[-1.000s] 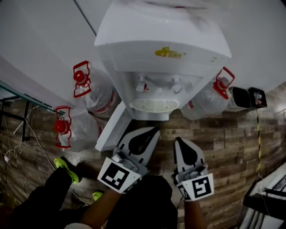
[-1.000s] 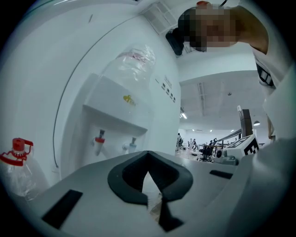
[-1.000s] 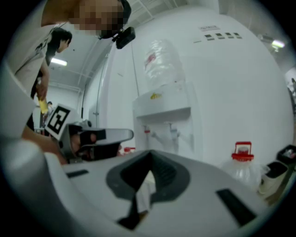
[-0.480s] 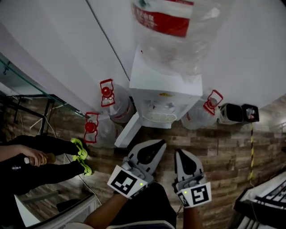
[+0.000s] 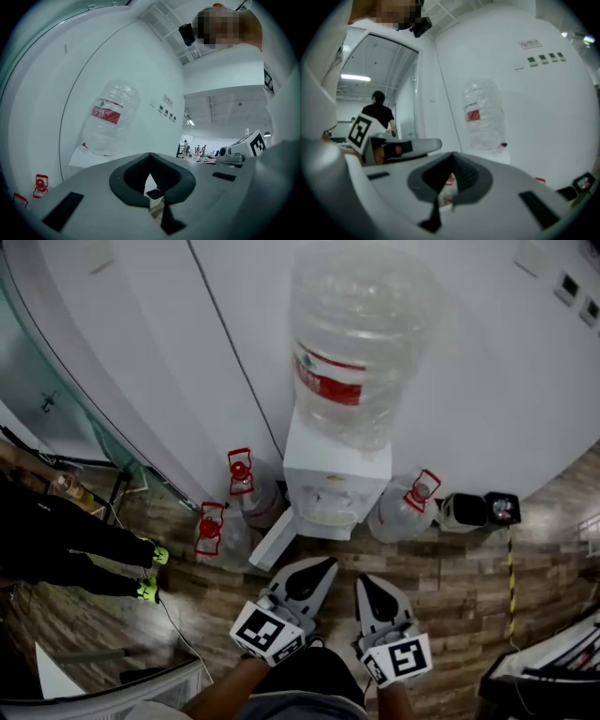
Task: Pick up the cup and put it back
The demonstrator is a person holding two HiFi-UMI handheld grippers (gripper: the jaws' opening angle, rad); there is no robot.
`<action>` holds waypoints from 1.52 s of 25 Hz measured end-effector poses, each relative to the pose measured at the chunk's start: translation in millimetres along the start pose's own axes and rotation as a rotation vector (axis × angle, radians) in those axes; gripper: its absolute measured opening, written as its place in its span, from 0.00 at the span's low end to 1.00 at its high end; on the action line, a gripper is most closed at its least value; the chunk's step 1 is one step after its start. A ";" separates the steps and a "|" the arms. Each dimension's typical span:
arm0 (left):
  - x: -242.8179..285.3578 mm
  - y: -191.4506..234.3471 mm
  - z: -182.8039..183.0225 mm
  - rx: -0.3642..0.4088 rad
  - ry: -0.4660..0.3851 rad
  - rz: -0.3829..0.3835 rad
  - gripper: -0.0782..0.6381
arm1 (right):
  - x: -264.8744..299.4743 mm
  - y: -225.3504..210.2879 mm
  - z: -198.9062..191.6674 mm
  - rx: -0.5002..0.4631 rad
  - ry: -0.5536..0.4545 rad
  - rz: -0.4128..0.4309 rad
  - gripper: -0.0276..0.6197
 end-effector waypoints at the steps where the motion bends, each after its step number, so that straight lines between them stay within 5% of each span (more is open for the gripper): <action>1: -5.7 -6.1 4.4 -0.006 -0.004 0.007 0.12 | -5.9 4.6 6.9 -0.001 0.002 0.004 0.08; 11: -65.1 -57.8 25.6 -0.057 -0.062 0.062 0.12 | -65.3 47.2 45.0 0.006 0.039 0.009 0.08; 22: -89.4 -102.3 16.1 -0.005 -0.059 0.058 0.12 | -95.5 78.1 50.8 0.004 0.034 -0.013 0.08; 38: -95.7 -104.8 18.5 -0.010 -0.044 0.065 0.12 | -91.1 77.9 62.4 -0.009 0.041 -0.062 0.08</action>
Point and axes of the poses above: the fingertips, and each gripper's own axes: x forward along the fingers, y to its left, z out of its top, the point moved 8 cm from there along -x, backward along the fingers, and after that the axes turned 10 degrees about -x, right-handed, at the moved point
